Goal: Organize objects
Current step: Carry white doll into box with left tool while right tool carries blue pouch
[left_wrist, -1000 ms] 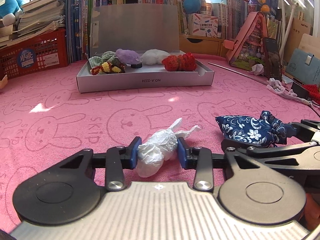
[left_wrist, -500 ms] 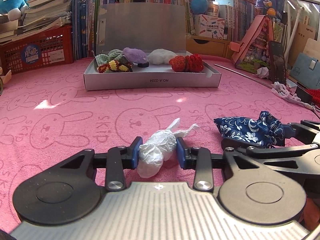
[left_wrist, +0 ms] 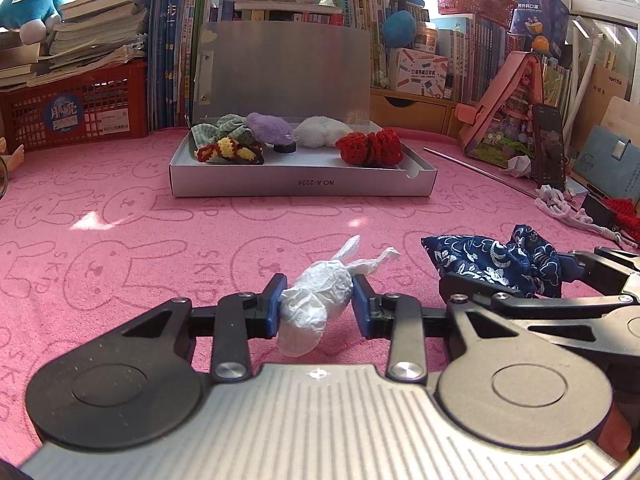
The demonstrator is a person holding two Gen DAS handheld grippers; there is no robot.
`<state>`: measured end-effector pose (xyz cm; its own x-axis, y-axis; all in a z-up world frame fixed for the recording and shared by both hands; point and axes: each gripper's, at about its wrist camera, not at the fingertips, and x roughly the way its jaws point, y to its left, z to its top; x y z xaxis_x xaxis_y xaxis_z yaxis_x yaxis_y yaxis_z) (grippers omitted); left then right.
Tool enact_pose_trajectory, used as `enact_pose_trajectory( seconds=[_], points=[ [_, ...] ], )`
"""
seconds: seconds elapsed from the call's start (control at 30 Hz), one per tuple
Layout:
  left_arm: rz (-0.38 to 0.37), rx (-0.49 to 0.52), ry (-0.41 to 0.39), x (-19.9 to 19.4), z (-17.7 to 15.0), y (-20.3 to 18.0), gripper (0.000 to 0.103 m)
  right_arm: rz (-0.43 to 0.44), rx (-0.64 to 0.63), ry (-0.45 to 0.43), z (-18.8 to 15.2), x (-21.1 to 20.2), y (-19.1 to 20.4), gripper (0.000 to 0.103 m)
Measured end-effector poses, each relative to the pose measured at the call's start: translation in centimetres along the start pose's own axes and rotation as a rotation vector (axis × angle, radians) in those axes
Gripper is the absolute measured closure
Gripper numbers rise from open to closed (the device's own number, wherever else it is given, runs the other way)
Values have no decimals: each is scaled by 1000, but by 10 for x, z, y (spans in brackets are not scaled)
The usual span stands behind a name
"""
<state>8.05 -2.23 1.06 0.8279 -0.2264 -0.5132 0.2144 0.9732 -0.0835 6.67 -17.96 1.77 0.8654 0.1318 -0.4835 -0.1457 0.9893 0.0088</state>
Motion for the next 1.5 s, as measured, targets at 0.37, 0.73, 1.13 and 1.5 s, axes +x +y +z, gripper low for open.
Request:
enact_pose_trajectory(
  seconds=[0.37, 0.73, 1.13, 1.5],
  points=[
    [-3, -12, -18, -3, 9, 6, 62, 21, 13, -3, 6, -2, 0, 28],
    [22, -14, -62, -3, 31, 16, 62, -1, 56, -44, 25, -1, -13, 28],
    [42, -33, -75, 3, 45, 24, 62, -14, 76, -65, 38, 1, -23, 28],
    [57, -45, -82, 11, 55, 31, 62, -18, 92, -73, 51, 11, -28, 28]
  ],
)
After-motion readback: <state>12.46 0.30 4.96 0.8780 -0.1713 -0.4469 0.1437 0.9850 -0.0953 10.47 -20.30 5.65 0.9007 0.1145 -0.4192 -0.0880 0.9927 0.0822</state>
